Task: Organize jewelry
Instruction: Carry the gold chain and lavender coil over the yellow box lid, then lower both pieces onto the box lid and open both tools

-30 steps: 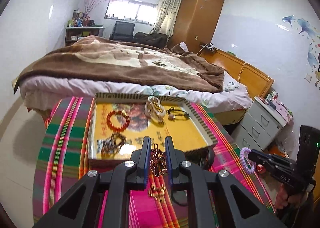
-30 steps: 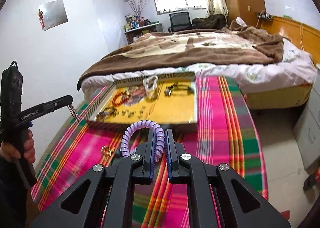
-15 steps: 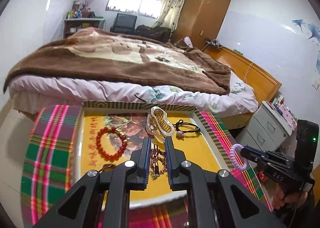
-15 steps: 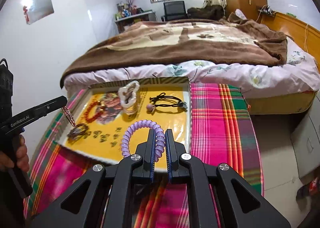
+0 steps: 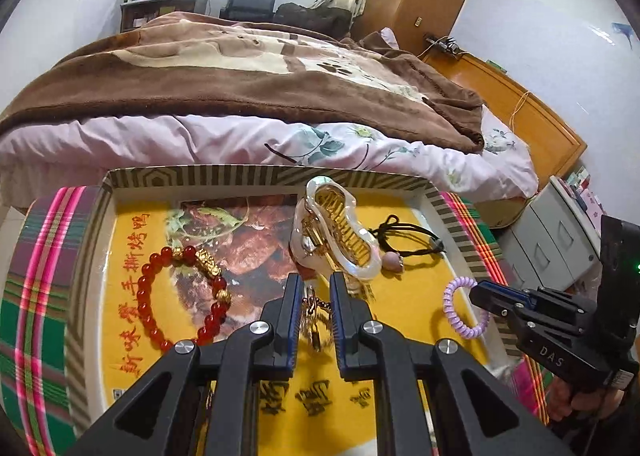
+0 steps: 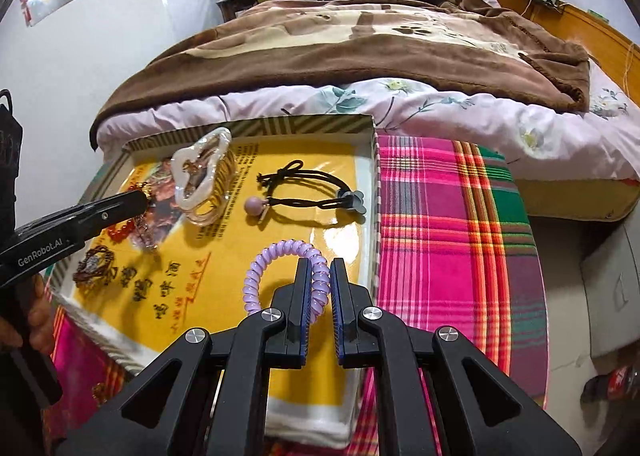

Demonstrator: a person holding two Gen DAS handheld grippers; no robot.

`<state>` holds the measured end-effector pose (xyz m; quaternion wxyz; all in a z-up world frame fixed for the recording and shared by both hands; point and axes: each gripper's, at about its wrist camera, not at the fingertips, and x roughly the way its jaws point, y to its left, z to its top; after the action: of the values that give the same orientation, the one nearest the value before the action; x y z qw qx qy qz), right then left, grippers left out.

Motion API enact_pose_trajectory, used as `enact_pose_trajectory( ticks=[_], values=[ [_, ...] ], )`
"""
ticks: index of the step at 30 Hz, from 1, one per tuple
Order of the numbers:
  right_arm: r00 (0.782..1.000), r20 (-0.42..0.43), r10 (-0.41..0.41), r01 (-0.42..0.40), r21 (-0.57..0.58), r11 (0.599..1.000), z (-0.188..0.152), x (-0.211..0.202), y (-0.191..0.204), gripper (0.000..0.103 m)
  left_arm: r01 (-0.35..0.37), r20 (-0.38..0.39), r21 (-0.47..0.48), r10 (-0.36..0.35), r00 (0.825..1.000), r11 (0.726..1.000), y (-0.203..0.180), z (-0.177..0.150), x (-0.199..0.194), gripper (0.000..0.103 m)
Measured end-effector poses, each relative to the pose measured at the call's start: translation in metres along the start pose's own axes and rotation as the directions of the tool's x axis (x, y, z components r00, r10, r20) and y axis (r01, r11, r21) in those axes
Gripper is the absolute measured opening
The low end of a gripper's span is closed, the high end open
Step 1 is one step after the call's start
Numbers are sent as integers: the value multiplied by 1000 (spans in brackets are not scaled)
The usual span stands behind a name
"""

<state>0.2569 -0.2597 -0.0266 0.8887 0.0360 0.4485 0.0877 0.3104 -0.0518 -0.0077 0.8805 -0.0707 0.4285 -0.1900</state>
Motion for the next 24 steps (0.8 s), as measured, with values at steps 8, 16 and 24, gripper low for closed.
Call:
enact_pose_trajectory(
  ticks=[8, 16, 24],
  values=[
    [1000, -17, -18, 18, -10, 1000, 4, 14, 0, 10, -14, -32, -8, 14, 999, 1000, 2, 1, 19, 14],
    [1000, -13, -27, 27, -13, 1000, 9, 18, 2, 10, -21, -49, -25, 20, 999, 999, 5, 4, 25, 14],
    [1000, -8, -20, 20, 6, 1000, 9, 17, 3, 16, -8, -51, -24, 7, 999, 1000, 4, 5, 21, 35]
  ],
)
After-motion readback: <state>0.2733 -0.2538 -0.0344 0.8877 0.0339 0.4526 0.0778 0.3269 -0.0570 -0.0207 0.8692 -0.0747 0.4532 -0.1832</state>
